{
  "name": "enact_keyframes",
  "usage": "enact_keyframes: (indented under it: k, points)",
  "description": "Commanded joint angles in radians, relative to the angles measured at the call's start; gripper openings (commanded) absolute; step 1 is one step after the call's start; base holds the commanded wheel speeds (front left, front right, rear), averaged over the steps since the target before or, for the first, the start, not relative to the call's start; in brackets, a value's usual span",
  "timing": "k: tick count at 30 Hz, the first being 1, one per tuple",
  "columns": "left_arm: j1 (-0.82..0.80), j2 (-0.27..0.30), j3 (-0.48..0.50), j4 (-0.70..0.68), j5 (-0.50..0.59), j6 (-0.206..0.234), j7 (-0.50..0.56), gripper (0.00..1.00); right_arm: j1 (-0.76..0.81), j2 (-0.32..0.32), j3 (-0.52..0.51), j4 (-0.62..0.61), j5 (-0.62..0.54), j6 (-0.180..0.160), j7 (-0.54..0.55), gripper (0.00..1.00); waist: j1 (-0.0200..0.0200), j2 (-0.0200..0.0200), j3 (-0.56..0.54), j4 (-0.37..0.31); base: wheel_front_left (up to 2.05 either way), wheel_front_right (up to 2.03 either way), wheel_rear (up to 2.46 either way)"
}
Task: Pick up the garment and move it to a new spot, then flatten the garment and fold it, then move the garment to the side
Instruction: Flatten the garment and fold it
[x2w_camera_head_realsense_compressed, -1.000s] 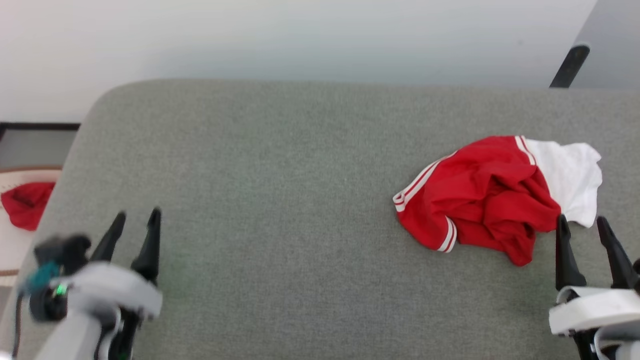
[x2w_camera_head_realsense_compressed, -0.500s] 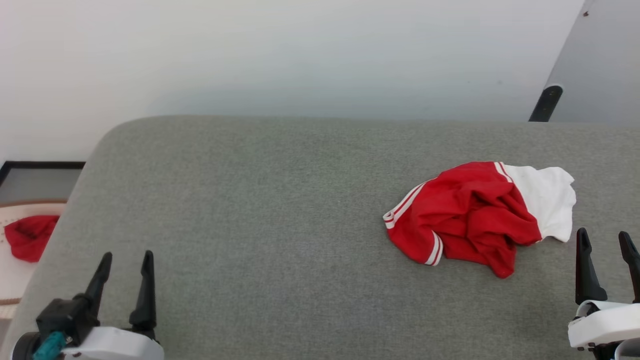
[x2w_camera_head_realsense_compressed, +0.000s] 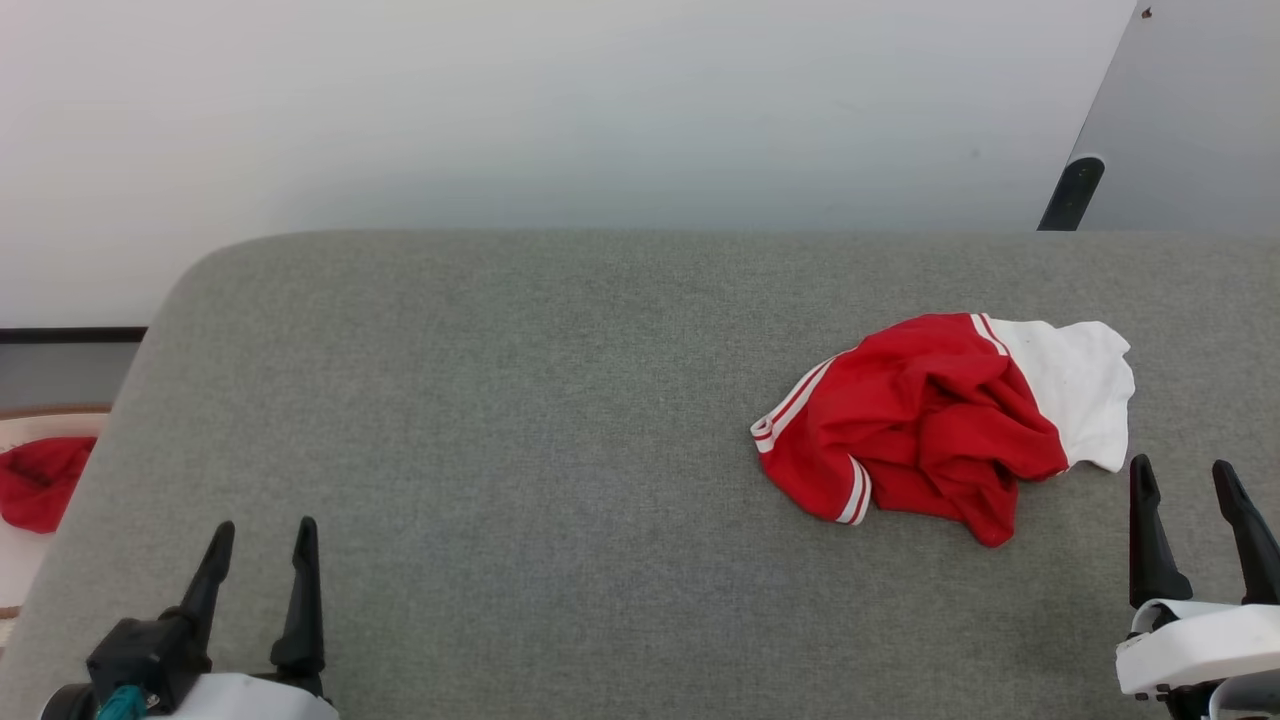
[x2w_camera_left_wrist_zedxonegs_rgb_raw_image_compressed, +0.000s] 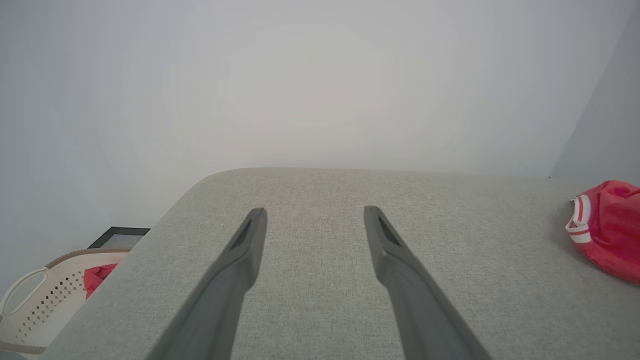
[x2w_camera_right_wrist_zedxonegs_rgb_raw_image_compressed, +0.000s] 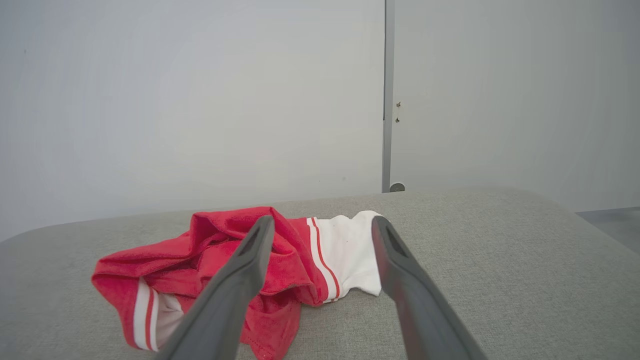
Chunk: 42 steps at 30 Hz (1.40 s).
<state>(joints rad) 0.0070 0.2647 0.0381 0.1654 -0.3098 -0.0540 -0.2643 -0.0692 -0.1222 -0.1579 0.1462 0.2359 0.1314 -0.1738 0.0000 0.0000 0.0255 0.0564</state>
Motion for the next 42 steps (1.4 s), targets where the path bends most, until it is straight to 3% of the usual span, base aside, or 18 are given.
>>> enact_keyframes:
  k: [1, 18, 23, 30, 34, 39, 42]
  points:
    - [-0.001, -0.006, 0.007, -0.001, 0.014, -0.008, 0.000, 1.00, -0.011, 0.001, 0.003, -0.002, -0.005, -0.001, 0.003, 1.00, 0.0000, 0.0000, 0.004, 0.000, 0.00, 0.00, 0.00]
    - [-0.011, -0.037, 0.028, 0.000, 0.056, -0.034, 0.000, 1.00, -0.021, 0.007, 0.015, 0.012, -0.002, -0.001, -0.009, 1.00, 0.0000, 0.0000, 0.010, 0.002, 0.00, 0.00, 0.00]
    - [-0.032, -0.039, -0.011, 0.018, 0.068, -0.050, 0.000, 1.00, -0.026, 0.011, 0.021, 0.018, -0.002, -0.001, -0.012, 1.00, 0.0000, 0.0000, 0.015, -0.003, 0.00, 0.00, 0.00]
    - [-0.254, 0.021, -0.182, 0.077, 0.040, -0.076, 0.060, 1.00, -0.061, 0.024, 0.036, 0.009, -0.005, -0.001, -0.019, 1.00, 0.0000, 0.0000, 0.061, -0.035, 0.00, 0.00, 0.00]
    - [-0.465, 0.081, -0.385, 0.122, -0.042, -0.077, 0.102, 1.00, -0.090, 0.034, 0.042, 0.010, -0.003, -0.001, -0.030, 1.00, 0.0000, 0.0000, 0.119, -0.068, 0.00, 0.00, 0.00]
    - [-0.734, 0.121, -0.653, 0.254, -0.240, -0.077, 0.203, 1.00, -0.128, 0.053, 0.057, 0.036, 0.001, -0.001, -0.056, 1.00, 0.0000, 0.0000, 0.188, -0.125, 0.00, 0.00, 0.00]
    - [-0.841, 0.133, -0.795, 0.328, -0.456, -0.076, 0.389, 1.00, -0.145, 0.062, 0.070, 0.060, 0.010, -0.001, -0.071, 1.00, 0.0000, 0.0000, 0.219, -0.169, 0.00, 0.00, 0.00]
